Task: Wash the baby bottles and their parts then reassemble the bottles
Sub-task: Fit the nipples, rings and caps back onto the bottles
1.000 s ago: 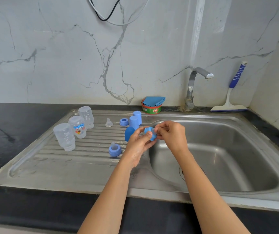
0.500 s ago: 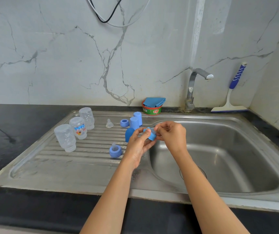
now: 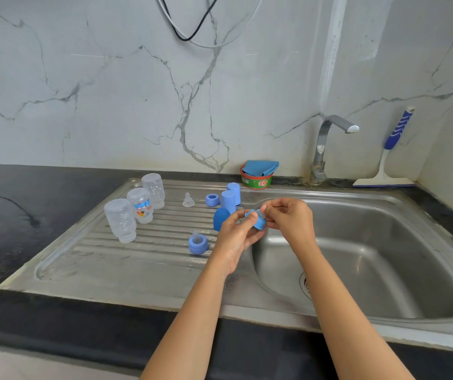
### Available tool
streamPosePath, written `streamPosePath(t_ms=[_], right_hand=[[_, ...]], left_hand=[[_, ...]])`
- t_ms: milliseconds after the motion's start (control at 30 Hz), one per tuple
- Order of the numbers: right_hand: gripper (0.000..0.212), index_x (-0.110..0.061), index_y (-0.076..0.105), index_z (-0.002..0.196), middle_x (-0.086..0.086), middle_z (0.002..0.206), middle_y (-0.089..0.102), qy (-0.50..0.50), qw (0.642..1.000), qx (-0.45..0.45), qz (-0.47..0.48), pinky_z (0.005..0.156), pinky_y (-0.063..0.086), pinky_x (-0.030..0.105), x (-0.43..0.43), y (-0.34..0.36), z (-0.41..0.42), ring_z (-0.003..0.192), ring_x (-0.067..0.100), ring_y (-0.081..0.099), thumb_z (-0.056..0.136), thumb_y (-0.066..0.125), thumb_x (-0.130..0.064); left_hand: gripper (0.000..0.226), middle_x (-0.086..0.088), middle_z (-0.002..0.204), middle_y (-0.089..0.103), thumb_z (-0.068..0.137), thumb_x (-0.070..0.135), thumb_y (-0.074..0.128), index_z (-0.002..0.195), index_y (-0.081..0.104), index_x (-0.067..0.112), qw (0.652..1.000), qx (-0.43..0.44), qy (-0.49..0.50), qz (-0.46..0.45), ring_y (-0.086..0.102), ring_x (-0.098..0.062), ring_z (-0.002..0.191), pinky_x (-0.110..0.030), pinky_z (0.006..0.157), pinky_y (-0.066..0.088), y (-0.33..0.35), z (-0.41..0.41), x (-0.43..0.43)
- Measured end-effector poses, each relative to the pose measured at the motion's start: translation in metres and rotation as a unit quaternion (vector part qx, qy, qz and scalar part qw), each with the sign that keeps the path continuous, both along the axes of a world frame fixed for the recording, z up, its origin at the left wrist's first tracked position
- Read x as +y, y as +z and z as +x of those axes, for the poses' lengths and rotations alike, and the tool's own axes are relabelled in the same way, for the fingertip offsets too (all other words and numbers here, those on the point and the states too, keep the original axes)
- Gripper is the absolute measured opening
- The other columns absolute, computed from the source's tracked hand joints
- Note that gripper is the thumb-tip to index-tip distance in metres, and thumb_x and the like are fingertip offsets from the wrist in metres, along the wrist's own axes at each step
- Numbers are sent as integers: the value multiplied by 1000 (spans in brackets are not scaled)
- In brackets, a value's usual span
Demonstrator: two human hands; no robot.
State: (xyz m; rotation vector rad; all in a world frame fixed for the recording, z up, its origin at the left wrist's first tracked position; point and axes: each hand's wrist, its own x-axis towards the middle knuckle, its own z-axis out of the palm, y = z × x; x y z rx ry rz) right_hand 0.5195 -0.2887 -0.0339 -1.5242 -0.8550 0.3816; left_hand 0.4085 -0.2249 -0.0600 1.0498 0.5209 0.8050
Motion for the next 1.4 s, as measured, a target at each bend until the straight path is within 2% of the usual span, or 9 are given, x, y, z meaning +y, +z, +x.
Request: streamPosePath(t_ms=[233, 400, 500, 633, 700, 800, 1133, 1233, 1400], right_hand=[[4, -13, 69, 83, 5, 77, 71, 45, 999, 3, 10, 65, 59, 28, 16, 9, -22, 74, 15, 69, 84, 71, -9], [7, -5, 69, 88, 4, 76, 69, 87, 989, -115, -23, 68, 60, 30, 61, 34, -44, 73, 17, 68, 81, 68, -3], [8, -5, 70, 84, 7, 75, 69, 125, 965, -217, -76, 71, 58, 31, 95, 40, -61, 71, 17, 65, 79, 66, -2], [14, -4, 71, 91, 8, 85, 68, 164, 916, -327, -166, 71, 48, 24, 137, 33, -76, 78, 13, 57, 80, 63, -1], [14, -4, 70, 94, 10, 91, 68, 180, 897, -347, -204, 76, 50, 28, 153, 26, -78, 82, 18, 60, 81, 64, -1], [16, -8, 69, 95, 9, 98, 68, 193, 873, -371, -249, 84, 53, 33, 171, 14, -76, 93, 22, 64, 82, 64, -2], [13, -10, 70, 91, -1, 86, 62, 200, 852, -388, -288, 68, 47, 22, 184, -3, -67, 79, 13, 57, 80, 65, -3], [8, -7, 67, 87, 6, 95, 67, 185, 841, -408, -305, 75, 54, 30, 186, -1, -64, 85, 21, 64, 80, 64, -4], [18, -4, 67, 99, 11, 103, 67, 189, 808, -438, -344, 84, 56, 36, 187, 6, -64, 94, 25, 65, 81, 67, -7]], left_hand=[[20, -10, 108, 71, 98, 23, 54, 109, 63, 10, 998, 20, 62, 18, 69, -22, 98, -27, 82, 57, 13, -27, 16], [9, -6, 98, 68, 92, 12, 58, 89, 63, 18, 968, 68, 236, 56, 64, -18, 90, -27, 79, 54, 30, -77, 71], [14, -1, 100, 67, 89, 11, 56, 87, 62, 23, 933, 159, 299, 121, 64, -18, 99, -34, 88, 53, 24, -99, 104], [19, -4, 105, 65, 90, 7, 54, 106, 62, 13, 894, 298, 278, 184, 62, -24, 104, -29, 87, 46, 7, -108, 131], [26, -7, 114, 64, 91, 5, 53, 116, 61, 7, 878, 342, 260, 212, 60, -22, 107, -24, 85, 42, -3, -107, 142], [32, -11, 121, 62, 92, 6, 52, 124, 57, 5, 857, 388, 233, 245, 58, -23, 110, -26, 88, 44, -14, -102, 156], [45, -12, 131, 57, 93, 11, 59, 136, 48, 8, 834, 442, 179, 278, 55, -25, 118, -33, 96, 43, -15, -75, 185], [48, -12, 130, 58, 91, 13, 62, 137, 48, 9, 831, 450, 167, 282, 55, -26, 119, -33, 98, 42, -17, -69, 192], [51, -14, 132, 56, 90, 16, 64, 137, 48, 7, 822, 462, 155, 296, 54, -26, 120, -33, 99, 42, -17, -60, 197]])
